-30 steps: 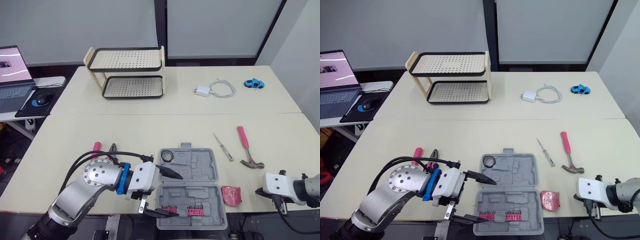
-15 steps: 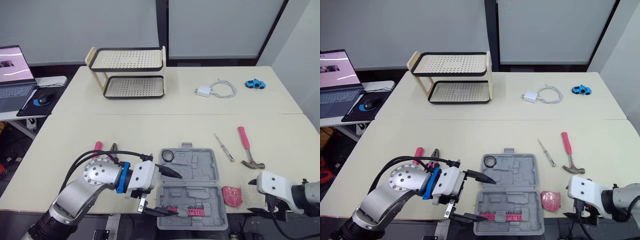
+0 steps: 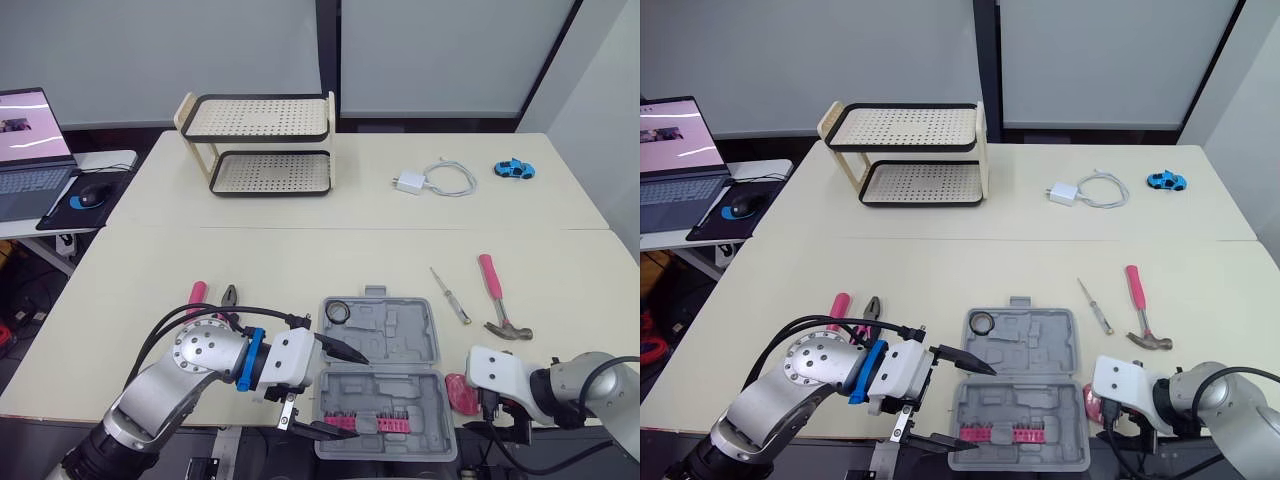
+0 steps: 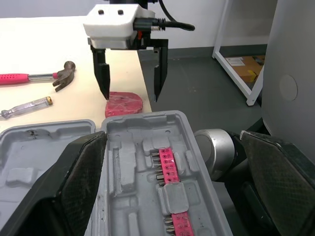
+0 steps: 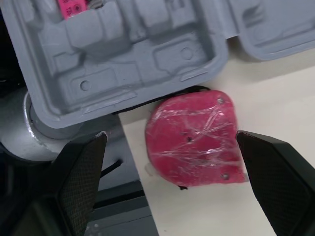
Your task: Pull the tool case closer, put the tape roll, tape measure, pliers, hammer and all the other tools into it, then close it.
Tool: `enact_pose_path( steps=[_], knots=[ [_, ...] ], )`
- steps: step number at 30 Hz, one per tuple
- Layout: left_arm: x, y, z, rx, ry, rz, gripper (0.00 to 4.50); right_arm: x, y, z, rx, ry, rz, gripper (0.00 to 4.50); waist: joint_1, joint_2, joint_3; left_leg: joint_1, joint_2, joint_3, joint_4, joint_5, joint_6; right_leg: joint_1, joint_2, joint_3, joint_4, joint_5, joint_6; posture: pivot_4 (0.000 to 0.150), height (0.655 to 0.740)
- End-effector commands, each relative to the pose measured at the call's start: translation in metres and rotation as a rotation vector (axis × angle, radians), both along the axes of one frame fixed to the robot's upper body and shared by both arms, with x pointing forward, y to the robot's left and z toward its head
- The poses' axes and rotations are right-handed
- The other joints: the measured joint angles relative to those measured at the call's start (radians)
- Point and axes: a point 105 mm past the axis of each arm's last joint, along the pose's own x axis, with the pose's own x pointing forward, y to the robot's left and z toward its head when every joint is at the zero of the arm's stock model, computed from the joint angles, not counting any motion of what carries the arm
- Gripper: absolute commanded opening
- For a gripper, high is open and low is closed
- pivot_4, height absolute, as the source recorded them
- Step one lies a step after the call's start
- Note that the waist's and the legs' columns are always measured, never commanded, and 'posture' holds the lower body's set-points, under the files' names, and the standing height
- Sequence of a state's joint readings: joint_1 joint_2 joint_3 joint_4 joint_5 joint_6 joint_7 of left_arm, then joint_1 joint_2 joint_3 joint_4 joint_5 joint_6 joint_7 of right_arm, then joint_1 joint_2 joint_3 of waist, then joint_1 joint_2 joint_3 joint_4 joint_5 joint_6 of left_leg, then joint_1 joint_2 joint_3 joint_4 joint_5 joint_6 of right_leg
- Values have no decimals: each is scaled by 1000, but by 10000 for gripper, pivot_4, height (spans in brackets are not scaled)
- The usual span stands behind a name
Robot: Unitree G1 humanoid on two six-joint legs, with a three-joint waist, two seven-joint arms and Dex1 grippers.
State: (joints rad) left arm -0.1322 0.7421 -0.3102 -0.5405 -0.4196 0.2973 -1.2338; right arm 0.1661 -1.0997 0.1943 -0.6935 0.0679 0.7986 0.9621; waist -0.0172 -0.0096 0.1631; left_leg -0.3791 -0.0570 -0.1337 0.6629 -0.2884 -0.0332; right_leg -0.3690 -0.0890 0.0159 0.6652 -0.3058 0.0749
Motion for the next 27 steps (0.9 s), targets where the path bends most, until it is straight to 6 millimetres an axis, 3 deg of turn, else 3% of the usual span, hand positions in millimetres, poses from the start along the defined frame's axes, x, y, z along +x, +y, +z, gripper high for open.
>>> enact_pose_path(
  steps=[1, 21, 27],
  knots=[
    [-2, -1, 3, -10, -20, -16, 45000, 4, 1, 2, -18, -34, 25, 44739, 0, 0, 0, 0, 0, 0, 0, 0, 0, 0, 0, 0, 0, 0, 0, 1500, 7400],
    [-1, -3, 5, -12, -27, -12, 45000, 13, 2, -14, -53, -56, 44, 44739, 0, 0, 0, 0, 0, 0, 0, 0, 0, 0, 0, 0, 0, 0, 0, 1500, 7400],
    [0, -4, 4, -12, -30, -10, 45000, 16, -1, -11, -67, -74, 77, 31063, 0, 0, 0, 0, 0, 0, 0, 0, 0, 0, 0, 0, 0, 0, 0, 1500, 7400]
  ],
)
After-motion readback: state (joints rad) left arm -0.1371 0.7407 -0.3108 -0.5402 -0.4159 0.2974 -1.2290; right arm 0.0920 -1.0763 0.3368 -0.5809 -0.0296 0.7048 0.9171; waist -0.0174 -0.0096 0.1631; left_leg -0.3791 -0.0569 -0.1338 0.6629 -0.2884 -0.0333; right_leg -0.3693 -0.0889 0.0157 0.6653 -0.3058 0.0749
